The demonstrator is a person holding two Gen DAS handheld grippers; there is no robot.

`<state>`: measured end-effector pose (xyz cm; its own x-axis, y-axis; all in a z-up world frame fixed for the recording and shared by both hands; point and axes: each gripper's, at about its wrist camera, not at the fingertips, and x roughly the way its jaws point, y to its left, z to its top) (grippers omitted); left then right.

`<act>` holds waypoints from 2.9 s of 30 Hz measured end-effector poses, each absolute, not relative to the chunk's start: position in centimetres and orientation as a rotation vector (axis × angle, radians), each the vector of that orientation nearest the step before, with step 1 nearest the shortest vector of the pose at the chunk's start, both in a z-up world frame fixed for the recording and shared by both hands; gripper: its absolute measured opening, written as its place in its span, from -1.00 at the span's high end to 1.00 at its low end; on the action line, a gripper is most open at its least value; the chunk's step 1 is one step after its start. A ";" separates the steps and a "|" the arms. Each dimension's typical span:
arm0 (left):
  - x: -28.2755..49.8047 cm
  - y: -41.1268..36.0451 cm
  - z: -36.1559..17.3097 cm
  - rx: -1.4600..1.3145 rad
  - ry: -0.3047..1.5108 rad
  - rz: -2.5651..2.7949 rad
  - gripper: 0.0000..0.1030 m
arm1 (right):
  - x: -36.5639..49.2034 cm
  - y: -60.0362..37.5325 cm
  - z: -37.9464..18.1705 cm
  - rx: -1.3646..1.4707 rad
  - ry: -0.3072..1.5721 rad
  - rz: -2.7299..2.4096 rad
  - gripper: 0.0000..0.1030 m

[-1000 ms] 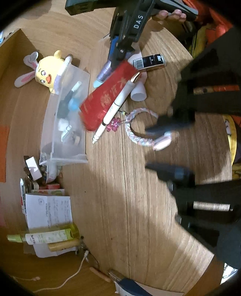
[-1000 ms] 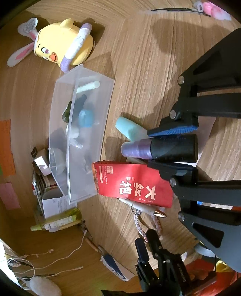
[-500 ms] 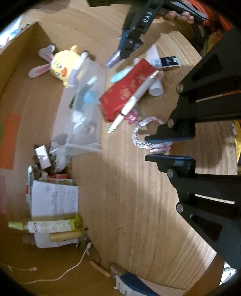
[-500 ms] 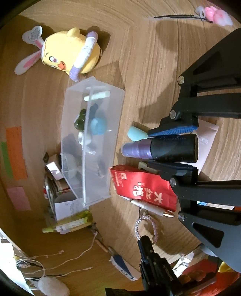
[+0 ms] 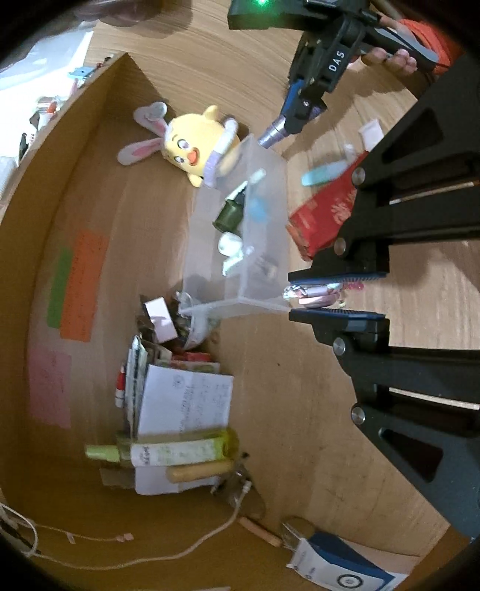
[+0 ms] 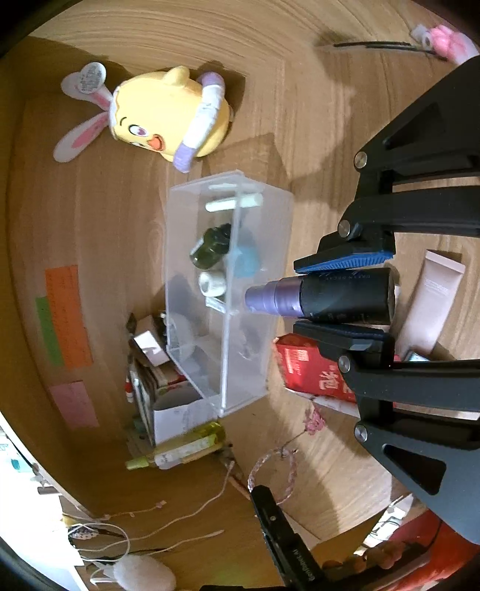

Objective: Organize objects
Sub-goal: 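Carry the bracelet and purple spray bottle into the clear box and open both tools, then grasp the red packet with the right tool while the left tool grasps the white pen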

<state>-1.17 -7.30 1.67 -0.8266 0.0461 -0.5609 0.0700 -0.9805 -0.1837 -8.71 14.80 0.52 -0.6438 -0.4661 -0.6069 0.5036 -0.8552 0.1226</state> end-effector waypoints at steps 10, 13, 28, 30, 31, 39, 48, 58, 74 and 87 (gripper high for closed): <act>-3.5 -5.8 4.0 0.891 0.290 -3.056 0.78 | -10.2 15.3 1.9 0.838 0.059 -2.467 0.55; -4.4 -5.1 4.7 0.892 0.276 -3.087 0.78 | -10.8 15.3 2.0 0.834 0.054 -2.470 0.55; -12.6 -2.6 3.5 1.102 0.232 -3.113 0.78 | -15.0 15.0 2.1 0.889 0.048 -2.458 0.54; -13.9 -2.5 3.1 1.155 0.232 -3.107 0.78 | -15.9 14.8 2.3 0.902 0.052 -2.449 0.54; -14.4 -2.5 2.9 1.172 0.229 -3.101 0.78 | -16.2 14.7 2.4 0.906 0.056 -2.446 0.54; -19.3 -3.1 1.1 1.346 0.202 -3.018 0.78 | -19.9 13.2 2.4 0.984 0.112 -2.398 0.54; -22.2 -3.8 -1.2 1.479 0.225 -2.944 0.55 | -23.0 11.1 0.8 1.076 0.201 -2.359 0.54; -20.9 -2.6 0.6 1.364 0.102 -3.003 -0.01 | -23.0 10.1 0.5 1.097 0.246 -2.355 0.50; -14.0 -2.5 3.5 1.189 0.074 -3.024 -0.32 | -17.3 13.1 3.7 0.956 0.185 -2.380 -0.01; -8.5 -1.0 -1.8 1.313 0.015 -2.964 -0.43 | -12.3 13.8 0.6 0.989 0.181 -2.315 -0.06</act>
<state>-8.46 -0.98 -1.77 -0.6678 0.0956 -0.7382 -0.0882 -0.9949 -0.0491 -12.26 13.82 0.62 -0.5366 -0.4805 -0.6937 0.5822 -0.8058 0.1078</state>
